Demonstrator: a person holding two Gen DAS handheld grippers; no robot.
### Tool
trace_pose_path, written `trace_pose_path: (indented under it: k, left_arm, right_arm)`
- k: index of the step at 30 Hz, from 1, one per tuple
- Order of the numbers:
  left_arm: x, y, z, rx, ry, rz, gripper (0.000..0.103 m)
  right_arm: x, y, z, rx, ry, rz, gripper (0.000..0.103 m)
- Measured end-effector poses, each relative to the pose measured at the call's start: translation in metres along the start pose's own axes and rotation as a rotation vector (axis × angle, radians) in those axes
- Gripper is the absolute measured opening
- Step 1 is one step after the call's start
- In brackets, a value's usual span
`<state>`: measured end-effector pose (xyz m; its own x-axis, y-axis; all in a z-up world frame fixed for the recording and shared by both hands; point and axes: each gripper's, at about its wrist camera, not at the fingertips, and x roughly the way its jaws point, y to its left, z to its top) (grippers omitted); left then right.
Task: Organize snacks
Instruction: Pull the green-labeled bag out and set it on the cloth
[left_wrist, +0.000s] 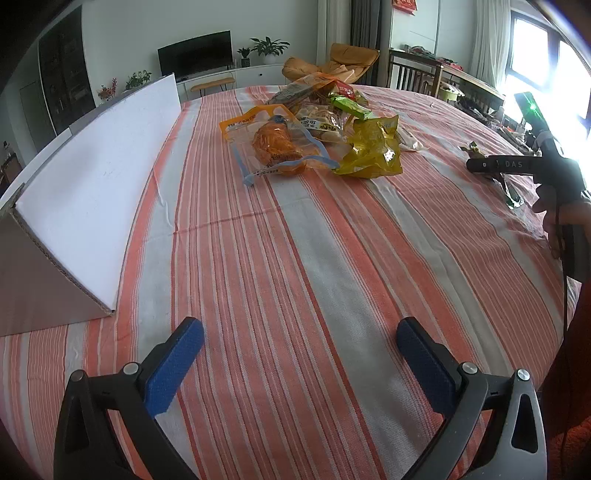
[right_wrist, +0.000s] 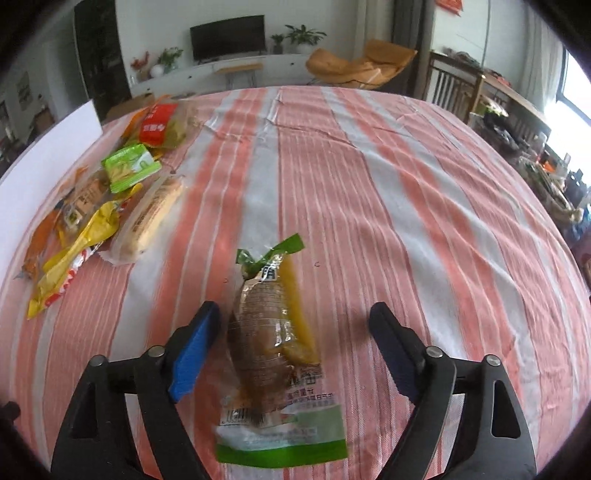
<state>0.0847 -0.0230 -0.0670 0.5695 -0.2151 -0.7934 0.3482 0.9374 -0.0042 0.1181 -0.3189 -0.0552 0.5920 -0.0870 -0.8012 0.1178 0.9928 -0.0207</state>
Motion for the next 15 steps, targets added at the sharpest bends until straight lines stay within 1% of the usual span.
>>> trace_pose_path:
  k: [7, 15]
  left_arm:
    - [-0.0002, 0.0001, -0.0008, 0.0, -0.001, 0.0, 0.103]
    - [-0.0001, 0.0001, -0.0003, 0.0, -0.001, 0.0, 0.103]
  right_arm:
    - [0.0024, -0.0012, 0.0001, 0.004, 0.002, -0.002, 0.089]
    - [0.0025, -0.0018, 0.0003, 0.004, 0.002, -0.002, 0.09]
